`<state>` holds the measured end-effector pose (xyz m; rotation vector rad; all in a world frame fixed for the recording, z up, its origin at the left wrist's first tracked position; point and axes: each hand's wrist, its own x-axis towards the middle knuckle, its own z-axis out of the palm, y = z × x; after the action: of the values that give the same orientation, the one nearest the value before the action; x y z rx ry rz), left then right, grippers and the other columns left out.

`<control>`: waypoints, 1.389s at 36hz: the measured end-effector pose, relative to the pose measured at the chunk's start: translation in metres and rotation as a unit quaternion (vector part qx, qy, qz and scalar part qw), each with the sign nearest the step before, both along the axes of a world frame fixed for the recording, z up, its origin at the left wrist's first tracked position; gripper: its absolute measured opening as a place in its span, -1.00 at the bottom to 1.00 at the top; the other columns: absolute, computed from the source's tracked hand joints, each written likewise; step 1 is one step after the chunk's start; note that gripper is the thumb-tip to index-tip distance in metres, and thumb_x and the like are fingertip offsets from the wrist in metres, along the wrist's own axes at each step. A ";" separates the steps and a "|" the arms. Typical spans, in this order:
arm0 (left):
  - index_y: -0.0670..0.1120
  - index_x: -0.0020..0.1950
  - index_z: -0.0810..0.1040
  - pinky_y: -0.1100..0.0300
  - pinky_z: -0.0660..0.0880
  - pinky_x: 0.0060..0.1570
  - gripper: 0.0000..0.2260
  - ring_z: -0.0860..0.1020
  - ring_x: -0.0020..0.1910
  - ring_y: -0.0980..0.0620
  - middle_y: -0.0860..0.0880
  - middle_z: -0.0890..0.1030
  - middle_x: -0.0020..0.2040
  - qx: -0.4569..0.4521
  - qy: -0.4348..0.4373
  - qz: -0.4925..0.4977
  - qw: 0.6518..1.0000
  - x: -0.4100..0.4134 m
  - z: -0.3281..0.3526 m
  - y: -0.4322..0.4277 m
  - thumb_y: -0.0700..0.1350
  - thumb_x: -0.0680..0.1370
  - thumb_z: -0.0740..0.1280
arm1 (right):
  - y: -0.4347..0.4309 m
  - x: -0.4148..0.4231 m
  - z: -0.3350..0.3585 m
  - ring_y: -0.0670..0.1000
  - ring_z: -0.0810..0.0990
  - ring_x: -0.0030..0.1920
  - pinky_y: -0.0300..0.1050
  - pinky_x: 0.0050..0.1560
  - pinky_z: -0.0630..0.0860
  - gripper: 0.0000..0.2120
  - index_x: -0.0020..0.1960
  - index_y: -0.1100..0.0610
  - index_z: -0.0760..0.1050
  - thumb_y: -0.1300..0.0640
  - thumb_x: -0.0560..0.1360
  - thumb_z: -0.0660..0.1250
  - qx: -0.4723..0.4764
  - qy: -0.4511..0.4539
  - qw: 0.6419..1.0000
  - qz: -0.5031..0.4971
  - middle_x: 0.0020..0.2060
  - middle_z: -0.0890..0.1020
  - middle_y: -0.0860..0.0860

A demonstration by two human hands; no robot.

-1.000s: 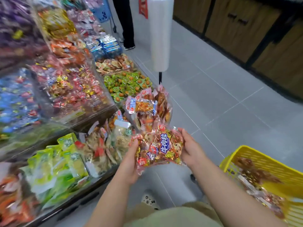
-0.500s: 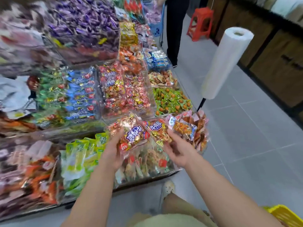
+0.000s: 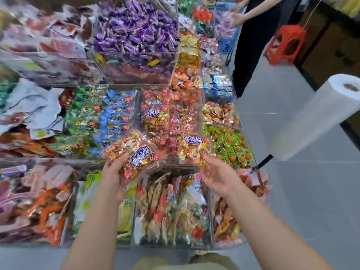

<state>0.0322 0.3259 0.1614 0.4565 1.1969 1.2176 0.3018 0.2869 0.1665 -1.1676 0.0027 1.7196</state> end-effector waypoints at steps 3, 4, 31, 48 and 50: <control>-0.04 0.13 0.51 0.06 0.60 -0.43 -0.82 0.69 -0.26 -0.02 -0.02 0.72 -0.17 0.002 -0.003 0.016 1.000 -0.012 0.005 0.010 -0.18 0.54 0.34 | 0.015 -0.007 -0.002 0.01 0.58 -0.16 -0.20 -0.28 0.59 -0.63 0.06 0.23 0.46 0.26 0.28 0.44 -0.006 0.004 1.000 0.014 -0.09 0.56 0.09; -0.06 0.19 0.48 0.06 0.60 -0.43 -0.77 0.69 -0.26 -0.02 -0.03 0.72 -0.17 0.001 -0.005 0.022 1.000 -0.016 0.007 0.014 -0.17 0.54 0.34 | 0.021 -0.010 -0.003 0.00 0.60 -0.18 -0.22 -0.30 0.58 -0.63 0.10 0.23 0.45 0.28 0.33 0.43 -0.004 -0.009 1.000 0.026 -0.09 0.57 0.08; -0.10 0.18 0.46 0.07 0.59 -0.44 -0.55 0.69 -0.28 -0.06 -0.05 0.72 -0.19 0.009 -0.022 -0.131 0.991 -0.115 0.023 0.141 -0.09 0.31 0.39 | 0.213 -0.113 -0.060 0.09 0.28 0.39 -0.06 0.39 0.21 0.11 0.47 -0.02 0.01 -0.06 0.14 0.63 0.069 -0.627 0.771 0.092 0.39 0.31 0.07; -0.04 0.08 0.50 0.04 0.60 -0.37 -0.66 0.70 -0.22 -0.08 -0.09 0.72 -0.15 -0.001 -0.008 -0.167 0.986 -0.097 0.019 0.147 -0.14 0.32 0.40 | 0.239 -0.098 -0.063 -0.18 0.21 0.24 -0.43 0.27 0.09 -0.13 0.21 -0.34 0.00 -0.08 0.21 0.59 0.214 -0.613 0.753 0.105 0.21 0.18 -0.16; -0.04 0.10 0.51 -0.02 0.62 -0.33 -0.57 0.70 -0.19 -0.10 -0.11 0.71 -0.12 -0.004 0.005 -0.171 0.985 -0.097 0.020 0.147 -0.19 0.28 0.51 | 0.232 -0.098 -0.068 -0.27 0.22 0.21 -0.64 0.17 0.09 -0.13 0.14 -0.50 -0.04 -0.07 0.23 0.58 0.258 -0.626 0.730 0.098 0.22 0.20 -0.20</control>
<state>-0.0647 0.4730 0.1814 0.6343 1.0782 0.9146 0.2034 0.5186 0.0987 -1.6725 -1.3693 0.6681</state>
